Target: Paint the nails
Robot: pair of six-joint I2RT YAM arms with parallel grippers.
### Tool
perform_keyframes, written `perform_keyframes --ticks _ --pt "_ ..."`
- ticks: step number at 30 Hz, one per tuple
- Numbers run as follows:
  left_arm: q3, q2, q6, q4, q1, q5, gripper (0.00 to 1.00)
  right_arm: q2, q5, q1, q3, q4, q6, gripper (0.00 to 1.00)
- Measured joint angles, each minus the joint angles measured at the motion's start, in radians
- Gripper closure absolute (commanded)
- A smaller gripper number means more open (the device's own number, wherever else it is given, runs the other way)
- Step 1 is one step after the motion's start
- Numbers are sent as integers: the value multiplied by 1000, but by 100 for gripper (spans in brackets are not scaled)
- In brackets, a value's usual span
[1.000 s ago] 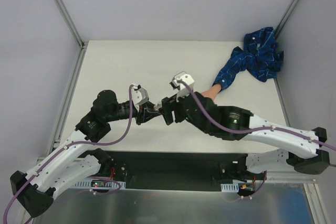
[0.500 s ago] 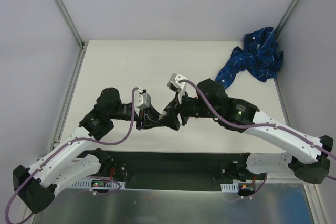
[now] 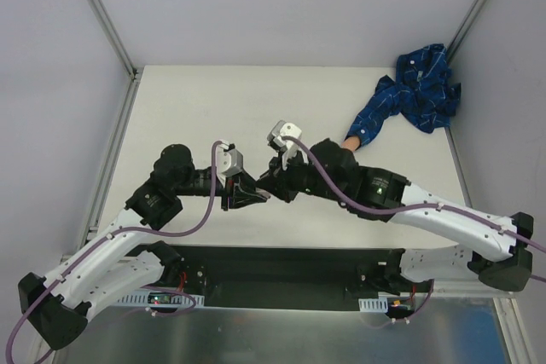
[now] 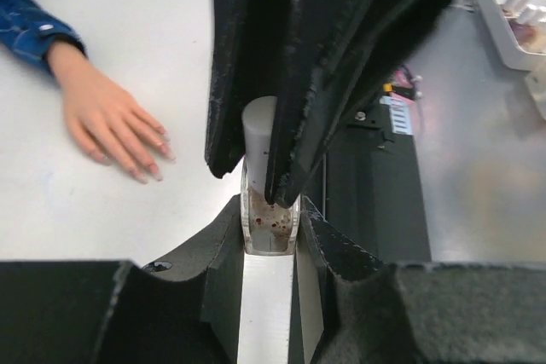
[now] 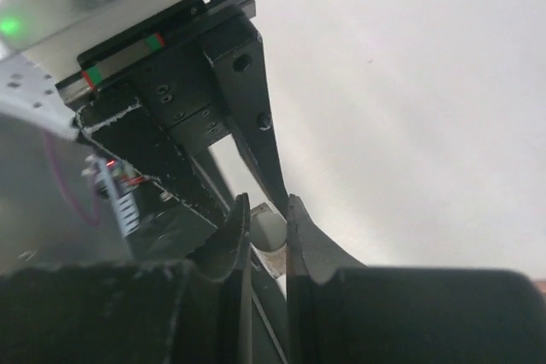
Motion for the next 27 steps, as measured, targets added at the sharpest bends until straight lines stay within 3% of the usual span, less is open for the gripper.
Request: perform_keyframes --ticks 5,7,11,19,27 --pt "-1 -50 40 -42 -11 -162 100 101 686 259 102 -78 198 99" --pt "-1 -71 57 -46 -12 -226 100 204 904 310 212 -166 321 93" --pt "-2 -85 76 -54 -12 -319 100 319 1085 328 318 -238 422 78" --pt "-3 -76 84 -40 -4 -362 100 219 925 280 241 -208 291 39" --pt "-3 -35 77 -31 -5 -211 100 18 465 109 134 -177 119 37"
